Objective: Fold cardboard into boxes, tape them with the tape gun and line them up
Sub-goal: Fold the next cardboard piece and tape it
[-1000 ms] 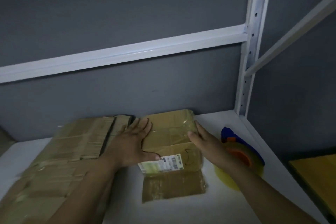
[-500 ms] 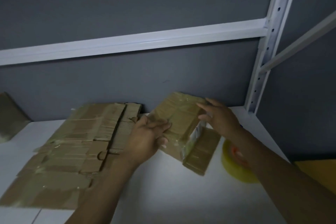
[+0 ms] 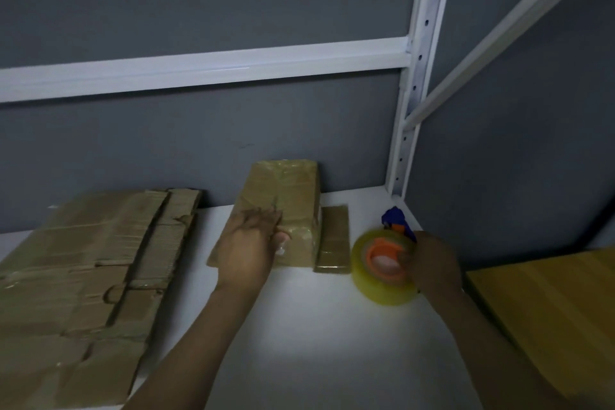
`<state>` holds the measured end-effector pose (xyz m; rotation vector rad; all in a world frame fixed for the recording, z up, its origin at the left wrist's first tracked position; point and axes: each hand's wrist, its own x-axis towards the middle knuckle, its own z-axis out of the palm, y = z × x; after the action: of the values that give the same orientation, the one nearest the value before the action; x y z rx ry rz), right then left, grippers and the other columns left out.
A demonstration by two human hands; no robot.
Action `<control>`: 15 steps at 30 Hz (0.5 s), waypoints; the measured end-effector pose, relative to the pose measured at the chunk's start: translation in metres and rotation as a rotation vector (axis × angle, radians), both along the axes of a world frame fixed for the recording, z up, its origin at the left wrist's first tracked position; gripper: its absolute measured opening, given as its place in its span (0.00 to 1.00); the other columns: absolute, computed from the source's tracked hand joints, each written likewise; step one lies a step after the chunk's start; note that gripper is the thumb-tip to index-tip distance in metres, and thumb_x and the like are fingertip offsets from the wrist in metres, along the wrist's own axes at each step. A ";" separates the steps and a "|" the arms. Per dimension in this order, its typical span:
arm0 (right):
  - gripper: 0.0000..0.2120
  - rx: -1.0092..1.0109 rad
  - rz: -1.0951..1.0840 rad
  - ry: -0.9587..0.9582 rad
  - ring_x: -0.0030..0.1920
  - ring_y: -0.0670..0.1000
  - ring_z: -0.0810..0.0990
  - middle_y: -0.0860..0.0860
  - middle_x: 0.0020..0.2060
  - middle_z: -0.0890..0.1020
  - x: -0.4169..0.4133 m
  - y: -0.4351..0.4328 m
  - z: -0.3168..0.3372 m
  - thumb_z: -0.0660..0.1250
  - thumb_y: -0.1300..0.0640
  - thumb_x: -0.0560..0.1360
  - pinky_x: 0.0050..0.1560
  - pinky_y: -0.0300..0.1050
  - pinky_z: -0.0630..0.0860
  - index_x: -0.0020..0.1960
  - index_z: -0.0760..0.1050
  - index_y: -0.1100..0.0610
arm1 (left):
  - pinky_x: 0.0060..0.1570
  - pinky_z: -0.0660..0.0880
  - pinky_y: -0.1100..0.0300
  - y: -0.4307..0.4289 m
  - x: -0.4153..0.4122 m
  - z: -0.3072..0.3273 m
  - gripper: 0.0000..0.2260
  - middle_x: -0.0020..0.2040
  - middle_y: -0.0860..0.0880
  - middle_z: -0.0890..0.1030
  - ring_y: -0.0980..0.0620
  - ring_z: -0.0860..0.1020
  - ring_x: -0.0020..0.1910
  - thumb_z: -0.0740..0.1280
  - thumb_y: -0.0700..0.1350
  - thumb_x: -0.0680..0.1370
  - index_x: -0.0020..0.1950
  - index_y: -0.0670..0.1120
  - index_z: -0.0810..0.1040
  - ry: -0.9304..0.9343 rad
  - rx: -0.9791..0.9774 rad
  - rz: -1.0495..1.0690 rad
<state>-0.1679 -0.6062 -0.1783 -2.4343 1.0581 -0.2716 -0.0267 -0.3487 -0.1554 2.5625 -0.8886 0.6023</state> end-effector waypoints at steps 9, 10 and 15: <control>0.14 0.221 0.108 -0.709 0.40 0.39 0.75 0.42 0.40 0.75 -0.022 0.038 0.068 0.73 0.52 0.72 0.33 0.28 0.68 0.52 0.70 0.50 | 0.54 0.79 0.59 -0.055 -0.089 0.052 0.24 0.54 0.59 0.81 0.61 0.80 0.52 0.68 0.58 0.75 0.70 0.57 0.69 0.603 -0.498 -0.273; 0.16 0.237 0.128 -0.741 0.42 0.41 0.76 0.42 0.42 0.76 -0.019 0.038 0.072 0.74 0.52 0.70 0.34 0.28 0.70 0.53 0.70 0.51 | 0.49 0.81 0.56 -0.060 -0.091 0.054 0.21 0.50 0.59 0.82 0.61 0.81 0.48 0.71 0.54 0.75 0.66 0.60 0.71 0.745 -0.561 -0.297; 0.30 0.595 0.514 -0.749 0.53 0.46 0.80 0.45 0.57 0.76 -0.013 0.021 0.088 0.76 0.49 0.65 0.43 0.37 0.78 0.63 0.67 0.43 | 0.42 0.79 0.64 -0.048 -0.091 0.060 0.27 0.52 0.57 0.83 0.58 0.82 0.51 0.70 0.37 0.74 0.70 0.52 0.68 0.920 -0.846 -0.447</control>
<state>-0.1808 -0.5852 -0.0908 -1.7334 0.1328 -0.5405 -0.1179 -0.3963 -0.0952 1.5048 -0.6184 -0.3002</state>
